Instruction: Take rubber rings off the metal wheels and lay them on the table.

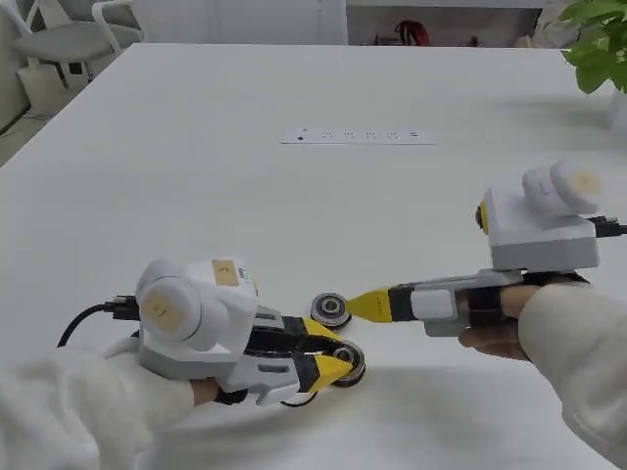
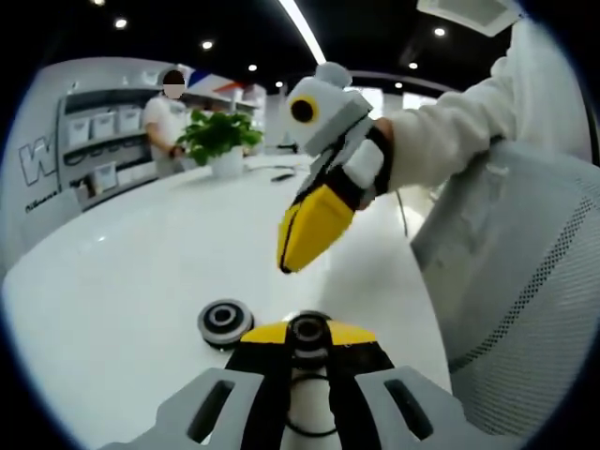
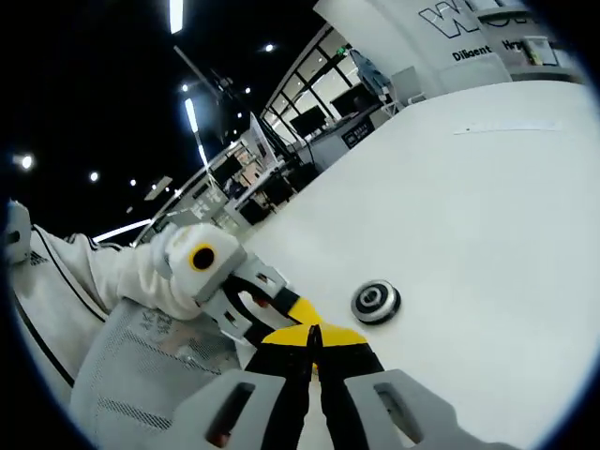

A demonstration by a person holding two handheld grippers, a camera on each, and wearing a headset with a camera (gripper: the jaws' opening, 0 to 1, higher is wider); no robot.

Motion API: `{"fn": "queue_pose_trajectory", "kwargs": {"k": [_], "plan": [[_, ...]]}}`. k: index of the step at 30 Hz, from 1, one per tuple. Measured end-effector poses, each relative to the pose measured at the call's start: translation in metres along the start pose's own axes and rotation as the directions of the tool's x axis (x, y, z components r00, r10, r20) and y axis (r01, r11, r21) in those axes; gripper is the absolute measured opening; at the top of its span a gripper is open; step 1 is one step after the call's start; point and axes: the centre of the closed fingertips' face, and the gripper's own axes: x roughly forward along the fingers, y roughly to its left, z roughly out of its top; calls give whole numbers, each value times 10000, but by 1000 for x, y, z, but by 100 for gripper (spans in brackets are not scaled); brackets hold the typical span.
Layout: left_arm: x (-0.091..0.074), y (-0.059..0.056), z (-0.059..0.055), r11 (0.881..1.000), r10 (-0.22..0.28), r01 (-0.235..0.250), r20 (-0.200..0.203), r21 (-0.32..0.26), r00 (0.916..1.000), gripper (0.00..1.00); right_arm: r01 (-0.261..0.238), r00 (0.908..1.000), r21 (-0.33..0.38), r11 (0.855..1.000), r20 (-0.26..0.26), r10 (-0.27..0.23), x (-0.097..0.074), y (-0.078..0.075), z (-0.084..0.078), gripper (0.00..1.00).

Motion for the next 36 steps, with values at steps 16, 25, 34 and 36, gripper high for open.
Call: {"fn": "queue_pose_trajectory", "kwargs": {"k": [16,25,34,36], "plan": [[0,-1,1,10000,-18,18,9,21,10000,14,-246,9790,-2526,9673,-2021,-279,13,-5,-39,5],[0,0,1,10000,-25,25,11,27,10000,14,-6,9793,-3339,9426,-1908,-669,18,-9,-38,19],[-1,0,1,10000,-20,20,21,12,10000,14,-182,9784,-4203,9072,-1943,-704,23,-5,-39,18],[-1,0,1,10000,-18,19,37,-58,10000,14,-204,9781,-4137,9102,-1970,-676,23,-5,-39,18]]}}
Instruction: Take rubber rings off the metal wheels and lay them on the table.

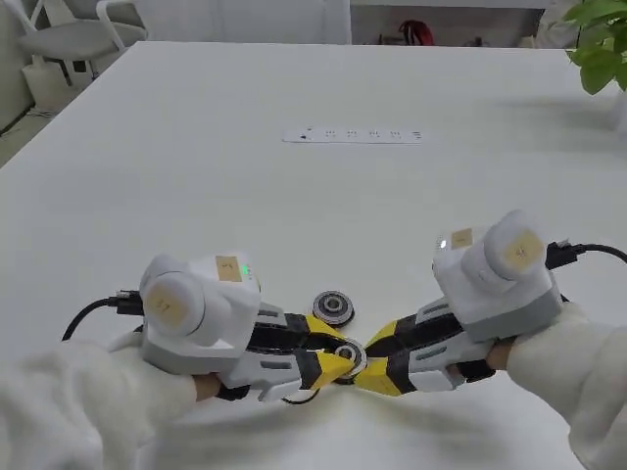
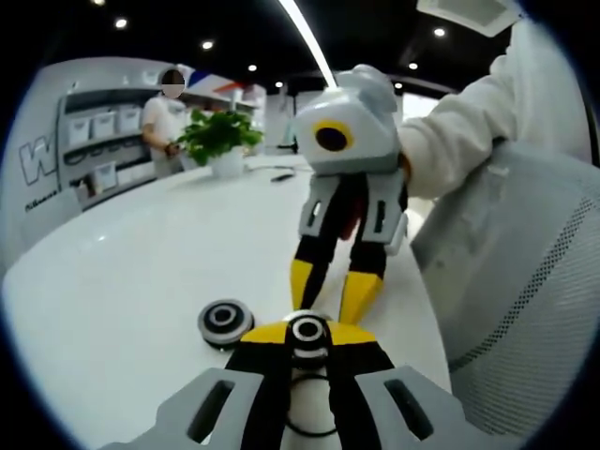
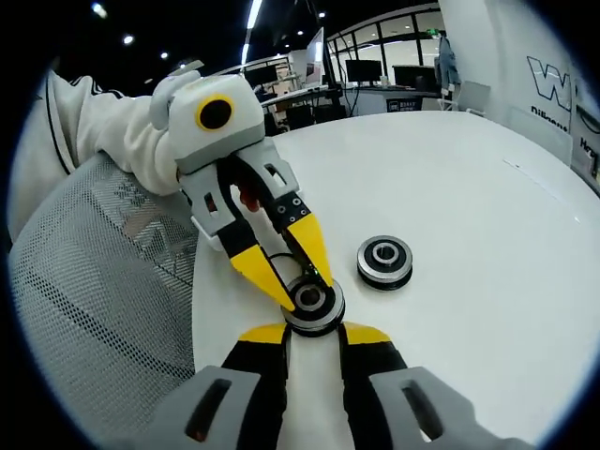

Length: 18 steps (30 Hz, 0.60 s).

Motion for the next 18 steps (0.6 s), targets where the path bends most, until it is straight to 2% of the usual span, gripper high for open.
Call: {"fn": "queue_pose_trajectory", "kwargs": {"k": [5,6,8,9,14,15,18], "plan": [[0,0,0,10000,6,-6,5,-42,10000,14,-5,10000,-31,10000,-79,5,0,0,-1,16],[0,0,0,10000,6,-6,3,-49,10000,14,138,9993,-226,9997,-355,-146,-2,-3,-6,10],[-1,1,-1,9999,6,-6,16,-101,10000,14,185,9998,-168,9997,-95,-187,-7,-4,-4,0],[-1,1,-1,9999,18,-17,21,-99,10000,14,-18,10000,18,10000,-35,18,-6,-1,-4,0],[-1,1,-1,10000,26,-26,19,-96,10000,14,125,9998,-30,9999,-155,-125,-5,-3,-4,0],[-1,1,-1,10000,28,-28,21,-95,10000,14,140,9998,113,9998,-169,-138,-5,-3,-4,0],[-1,1,-1,10000,34,-34,15,-85,10000,14,196,9996,1154,9931,-228,-171,-5,-5,-5,0]]}}
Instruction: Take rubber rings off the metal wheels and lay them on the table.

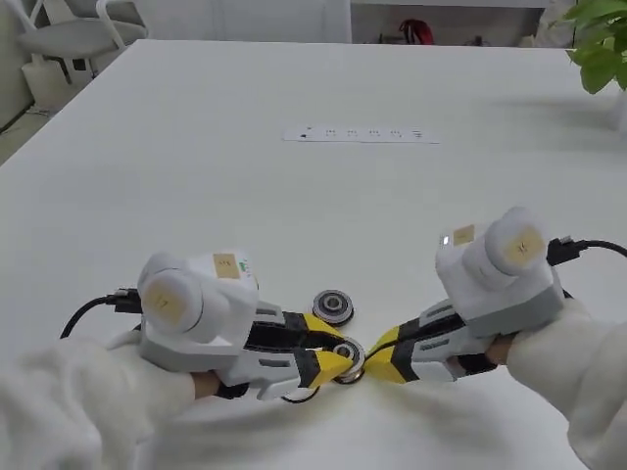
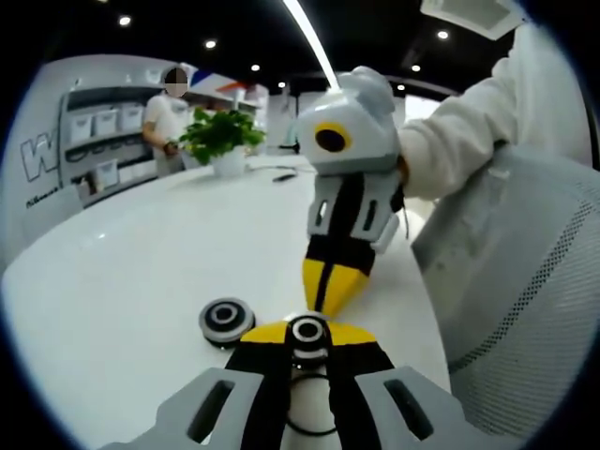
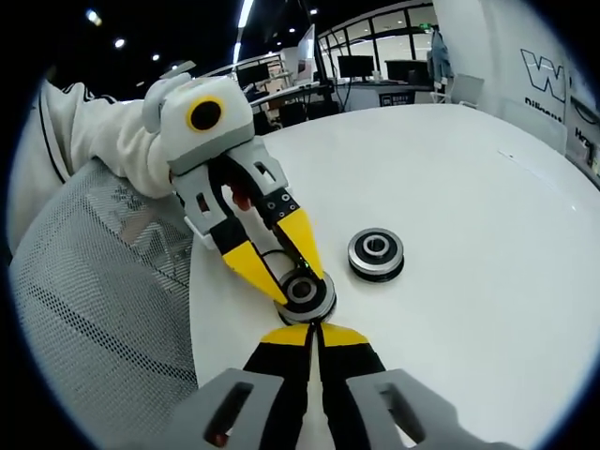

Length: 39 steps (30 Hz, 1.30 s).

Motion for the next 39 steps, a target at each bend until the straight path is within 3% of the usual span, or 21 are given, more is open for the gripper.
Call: {"fn": "queue_pose_trajectory", "kwargs": {"k": [4,9,16,21,27,30,39], "plan": [[0,1,0,10000,31,-31,-5,4,10000,14,60,10000,1196,9928,27,-64,0,-4,1,0],[0,1,0,10000,35,-35,-12,2,10000,14,-57,9998,2008,9796,172,22,-1,-6,1,0],[-1,1,0,10000,40,-40,-10,2,10000,14,-162,9995,2445,9695,317,87,-3,-5,2,0],[-1,1,0,10000,41,-41,-16,7,10000,14,-434,9955,3099,9498,933,151,-7,-4,12,0],[-1,1,-1,10000,34,-34,-10,34,10000,14,-523,9948,3226,9451,992,212,-8,-2,13,0],[-2,1,-1,10000,26,-26,-9,63,10000,14,-435,9956,3022,9522,927,161,-7,1,16,0],[-2,2,-1,10000,25,-26,67,71,10000,14,-644,9943,3023,9510,1005,354,-5,2,18,0]]}}
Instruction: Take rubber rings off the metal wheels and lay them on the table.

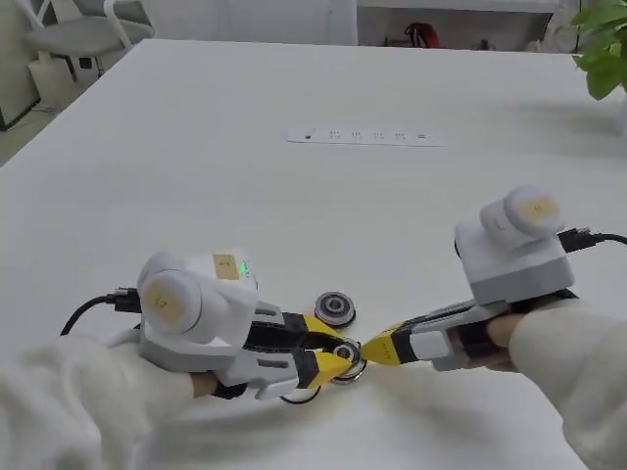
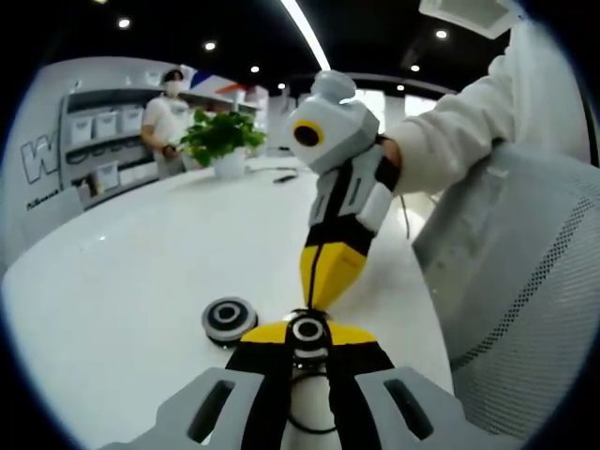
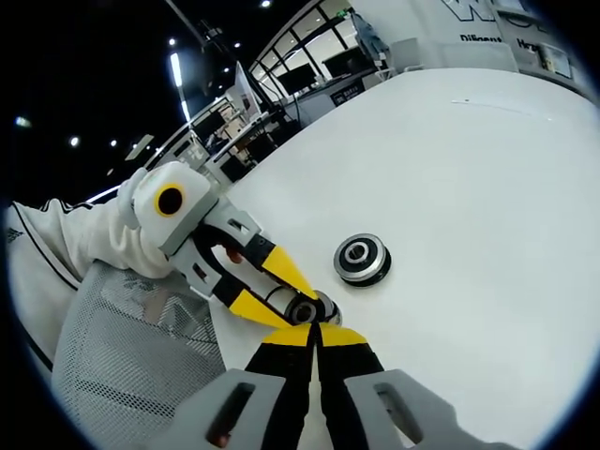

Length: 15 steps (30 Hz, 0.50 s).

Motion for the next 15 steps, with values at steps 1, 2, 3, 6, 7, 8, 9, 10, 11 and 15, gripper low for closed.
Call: {"fn": "queue_pose_trajectory", "kwargs": {"k": [1,2,3,6,7,8,9,10,11,15], "plan": [[0,0,0,10000,2,-2,8,0,10000,14,-37,10000,6,10000,1,37,0,1,0,0],[0,0,0,10000,-1,1,15,-12,10000,14,-77,10000,0,10000,-1,77,0,1,0,0],[0,0,0,10000,0,0,16,-11,10000,14,-84,10000,-26,10000,-7,84,1,1,0,0],[0,0,0,10000,2,-2,20,-19,10000,14,-121,9999,-34,9999,16,121,0,0,1,0],[0,0,0,10000,3,-3,18,-17,10000,14,-135,9999,-19,9999,29,135,0,0,1,0],[0,0,0,10000,6,-6,15,-12,10000,14,-151,9999,18,9999,44,151,0,1,1,0],[0,0,0,10000,12,-12,11,-13,10000,14,-183,9998,58,9998,72,183,0,1,1,0],[0,0,0,10000,14,-14,10,-12,10000,14,-200,9998,87,9998,88,199,0,2,1,0],[0,0,0,10000,14,-14,9,-13,10000,14,-204,9998,72,9998,91,204,0,3,1,0],[1,0,0,10000,20,-20,4,-7,10000,14,-265,9995,75,9996,146,264,0,3,3,0]]}}
